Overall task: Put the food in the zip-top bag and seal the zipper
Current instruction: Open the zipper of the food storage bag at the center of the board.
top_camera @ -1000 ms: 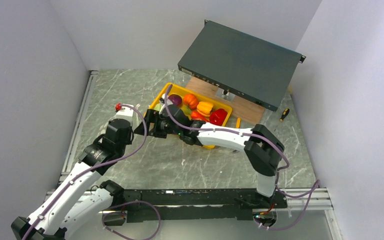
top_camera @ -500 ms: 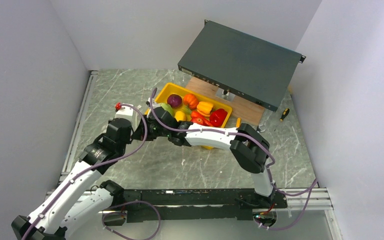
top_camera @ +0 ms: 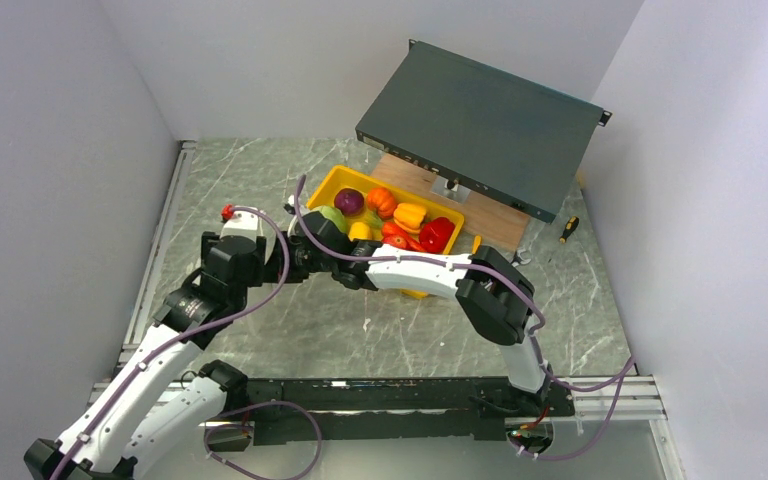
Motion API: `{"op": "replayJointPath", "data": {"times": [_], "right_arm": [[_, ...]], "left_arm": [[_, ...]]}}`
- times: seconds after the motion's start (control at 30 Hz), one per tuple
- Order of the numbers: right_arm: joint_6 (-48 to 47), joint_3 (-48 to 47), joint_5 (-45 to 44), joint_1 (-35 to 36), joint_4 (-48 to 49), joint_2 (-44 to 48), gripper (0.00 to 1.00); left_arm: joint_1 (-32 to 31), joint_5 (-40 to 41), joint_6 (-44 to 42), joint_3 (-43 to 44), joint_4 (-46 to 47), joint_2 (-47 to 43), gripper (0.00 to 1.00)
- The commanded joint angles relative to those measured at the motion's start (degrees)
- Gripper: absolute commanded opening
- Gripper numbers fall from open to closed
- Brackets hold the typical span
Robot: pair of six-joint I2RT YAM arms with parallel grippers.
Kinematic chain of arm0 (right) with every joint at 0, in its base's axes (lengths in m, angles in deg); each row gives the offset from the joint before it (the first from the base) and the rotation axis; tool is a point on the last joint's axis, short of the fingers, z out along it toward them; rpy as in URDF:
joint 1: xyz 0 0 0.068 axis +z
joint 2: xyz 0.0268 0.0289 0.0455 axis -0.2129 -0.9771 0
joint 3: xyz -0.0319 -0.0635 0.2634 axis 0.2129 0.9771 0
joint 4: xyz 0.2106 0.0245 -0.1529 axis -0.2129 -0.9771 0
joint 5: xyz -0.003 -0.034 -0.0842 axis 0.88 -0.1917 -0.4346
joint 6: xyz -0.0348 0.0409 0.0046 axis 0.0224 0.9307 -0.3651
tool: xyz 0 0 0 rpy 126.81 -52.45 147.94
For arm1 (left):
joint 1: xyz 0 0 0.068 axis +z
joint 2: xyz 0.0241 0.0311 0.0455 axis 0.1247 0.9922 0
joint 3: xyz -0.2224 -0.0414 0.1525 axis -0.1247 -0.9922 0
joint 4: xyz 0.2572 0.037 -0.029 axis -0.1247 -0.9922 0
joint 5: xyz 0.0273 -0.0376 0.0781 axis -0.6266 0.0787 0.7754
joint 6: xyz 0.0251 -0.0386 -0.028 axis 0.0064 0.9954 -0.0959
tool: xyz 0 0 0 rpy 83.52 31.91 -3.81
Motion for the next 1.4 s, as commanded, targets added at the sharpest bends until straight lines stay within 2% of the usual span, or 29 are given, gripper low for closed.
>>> {"op": "replayJointPath", "data": {"times": [0.0,0.33,0.43,0.47,0.5,0.53,0.57,0.6,0.8,0.9,1.03,1.1,1.17,1.23,1.3,1.33,1.37], "right_arm": [[-1.22,-1.97,0.68,-0.01,0.86,0.88,0.00],[-0.21,-0.58,0.51,0.01,2.94,1.10,0.00],[0.32,-1.05,0.52,-0.04,3.07,0.89,0.00],[0.60,-1.06,0.44,0.00,3.20,0.83,0.00],[0.87,-1.11,0.54,-0.07,3.39,0.76,0.00],[0.88,-1.17,0.81,-0.07,3.51,0.60,0.00],[0.62,-1.37,1.24,-0.07,3.62,0.38,0.00],[-0.09,-1.70,1.82,-0.02,3.76,0.10,0.00],[-7.12,-5.59,3.19,-0.73,0.28,-3.77,0.00],[-8.57,-6.95,3.32,-1.33,-0.98,-5.59,0.00],[-11.35,-9.90,2.45,-1.62,-5.12,-7.11,0.00],[-13.16,-10.56,1.84,-1.74,-7.30,-6.76,0.17],[-15.90,-10.86,0.96,-2.07,-10.22,-5.61,0.36],[-19.45,-10.76,-0.75,-2.40,-13.61,-3.62,0.55],[-23.43,-9.70,-3.95,-2.54,-16.76,-0.04,0.85],[-25.10,-8.48,-5.52,-2.58,-17.73,2.05,0.93],[-26.49,-6.93,-7.11,-2.73,-18.23,4.26,0.97]], "left_arm": [[1.82,-1.27,-0.58,1.96,0.85,0.05,0.70],[2.64,-7.07,-1.84,1.36,1.52,0.03,0.71],[2.71,-4.94,-1.47,1.71,0.99,1.39,0.67],[2.84,-3.16,-1.16,2.17,0.37,2.21,0.62],[3.19,-1.65,-0.76,2.72,-0.16,3.11,0.53],[4.09,-1.19,-0.71,3.49,-0.85,4.22,0.36],[5.35,-1.35,-0.87,4.34,-1.35,5.33,0.09],[6.57,-1.01,-0.90,5.08,-1.90,6.39,0.00],[18.82,-2.94,2.32,8.79,-5.22,12.79,0.00],[21.35,-3.86,2.06,9.54,-5.10,14.56,0.00],[21.66,-3.07,3.05,11.24,-7.14,16.20,0.00],[21.67,-4.57,3.37,8.73,-4.91,14.24,0.00],[21.66,-9.03,2.62,4.03,-0.63,9.00,0.00],[21.66,-13.30,1.80,3.47,0.35,5.12,0.00],[21.58,-13.78,1.43,1.91,2.75,2.01,0.00],[21.57,-13.81,1.21,1.16,3.45,1.34,0.00],[21.58,-13.98,1.29,1.23,3.41,1.45,0.00]]}}
